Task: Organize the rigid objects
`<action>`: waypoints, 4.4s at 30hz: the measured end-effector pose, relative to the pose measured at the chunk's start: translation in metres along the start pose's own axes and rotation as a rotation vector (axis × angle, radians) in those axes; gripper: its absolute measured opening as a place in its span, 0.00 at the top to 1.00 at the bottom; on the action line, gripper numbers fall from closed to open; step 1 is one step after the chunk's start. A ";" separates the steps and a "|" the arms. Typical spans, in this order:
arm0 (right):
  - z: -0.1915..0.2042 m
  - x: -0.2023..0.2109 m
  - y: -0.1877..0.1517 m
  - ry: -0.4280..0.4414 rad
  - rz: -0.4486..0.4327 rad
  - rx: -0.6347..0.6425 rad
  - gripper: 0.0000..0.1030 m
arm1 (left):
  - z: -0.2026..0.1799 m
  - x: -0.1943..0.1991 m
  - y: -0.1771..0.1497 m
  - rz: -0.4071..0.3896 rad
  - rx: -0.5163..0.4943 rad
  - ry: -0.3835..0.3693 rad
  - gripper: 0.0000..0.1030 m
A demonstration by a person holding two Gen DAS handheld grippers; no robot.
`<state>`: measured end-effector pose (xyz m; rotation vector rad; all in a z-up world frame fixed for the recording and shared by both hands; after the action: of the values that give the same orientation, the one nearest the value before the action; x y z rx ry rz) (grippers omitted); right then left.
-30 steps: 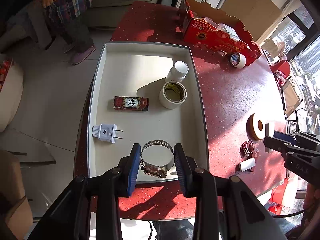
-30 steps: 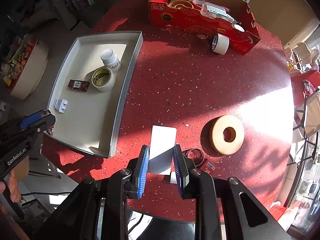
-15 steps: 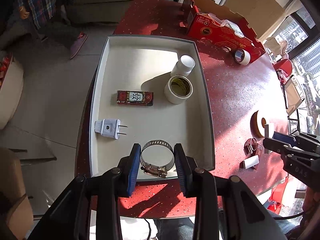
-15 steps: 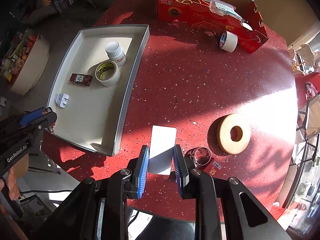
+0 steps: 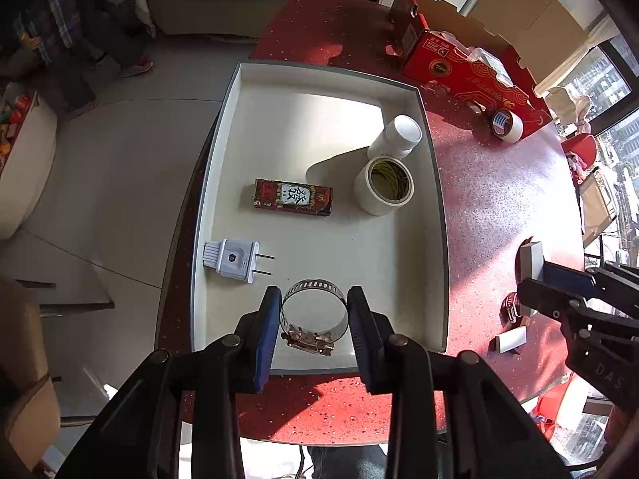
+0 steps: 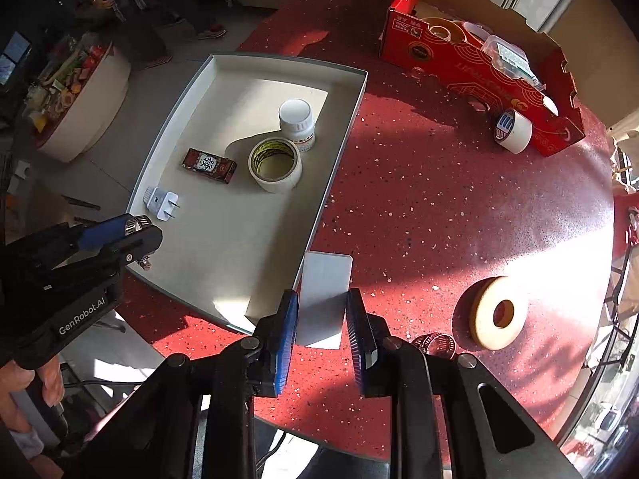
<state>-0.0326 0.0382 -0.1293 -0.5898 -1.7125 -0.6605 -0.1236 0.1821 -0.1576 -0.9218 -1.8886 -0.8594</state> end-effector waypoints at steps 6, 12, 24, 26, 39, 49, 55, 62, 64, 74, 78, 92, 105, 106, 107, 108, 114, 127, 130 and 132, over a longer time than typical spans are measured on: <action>0.022 0.001 0.014 0.016 -0.003 0.063 0.75 | 0.008 -0.006 0.002 0.006 0.019 0.026 0.64; 0.031 0.001 0.024 0.019 -0.007 0.088 0.75 | 0.009 -0.013 0.004 0.024 0.019 0.036 0.64; 0.039 -0.011 0.036 0.043 0.022 0.086 0.75 | 0.015 -0.022 0.013 0.040 0.023 0.051 0.64; 0.041 -0.014 0.038 0.045 0.029 0.088 0.75 | 0.016 -0.025 0.014 0.047 0.022 0.056 0.64; 0.060 -0.048 0.051 0.082 0.086 0.083 0.75 | 0.019 -0.051 0.015 0.101 -0.026 0.082 0.60; 0.013 -0.046 0.043 0.039 0.092 -0.021 0.06 | 0.003 -0.048 0.012 0.116 -0.028 0.070 0.00; -0.064 -0.053 -0.003 -0.025 0.149 -0.213 0.06 | -0.028 -0.035 0.014 0.112 -0.088 0.069 0.00; -0.151 -0.083 -0.078 -0.038 0.295 -0.520 0.06 | -0.080 -0.047 0.011 0.188 -0.207 0.052 0.00; -0.176 -0.092 -0.101 -0.036 0.339 -0.624 0.06 | -0.098 -0.053 0.009 0.216 -0.259 0.048 0.00; -0.208 -0.131 -0.172 0.013 0.501 -0.777 0.06 | -0.182 -0.103 -0.008 0.340 -0.447 -0.008 0.00; -0.206 -0.131 -0.175 -0.010 0.478 -0.709 0.06 | -0.211 -0.135 -0.027 0.413 -0.508 -0.019 0.00; -0.229 -0.135 -0.237 -0.012 0.487 -0.698 0.06 | -0.211 -0.197 -0.045 0.460 -0.421 0.086 0.00; -0.179 -0.128 -0.188 0.012 0.320 -0.492 0.06 | -0.205 -0.202 -0.026 0.397 -0.378 0.108 0.00; -0.174 -0.124 -0.182 -0.004 0.262 -0.435 0.06 | -0.203 -0.202 -0.025 0.392 -0.370 0.102 0.00; -0.168 -0.119 -0.176 -0.024 0.202 -0.363 0.06 | -0.201 -0.201 -0.026 0.389 -0.369 0.101 0.00; -0.159 -0.113 -0.170 -0.048 0.133 -0.257 0.06 | -0.196 -0.198 -0.028 0.385 -0.372 0.100 0.00; -0.095 -0.113 -0.153 -0.152 -0.125 0.372 0.06 | -0.189 -0.188 -0.041 0.357 -0.377 0.098 0.00; -0.061 -0.134 -0.136 0.051 -0.211 0.541 0.06 | -0.178 -0.176 -0.057 0.308 -0.385 0.085 0.00; -0.062 -0.130 -0.138 0.044 -0.209 0.527 0.19 | -0.177 -0.174 -0.059 0.300 -0.387 0.083 0.00; -0.069 -0.126 -0.142 0.033 -0.197 0.498 0.30 | -0.177 -0.174 -0.060 0.300 -0.388 0.084 0.00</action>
<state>-0.0538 -0.1173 -0.2564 -0.0612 -1.8290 -0.3511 -0.0415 -0.0399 -0.2521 -1.3420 -1.4858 -1.0770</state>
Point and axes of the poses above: each gripper's, at about its wrist camera, not at the fingertips, and x roughly against the way its jaws point, z to its left, y to its top, the point moved 4 cm from there along -x, roughly the way its jaws point, and after that the axes turned 15 degrees about -y, right-handed, at the moved point
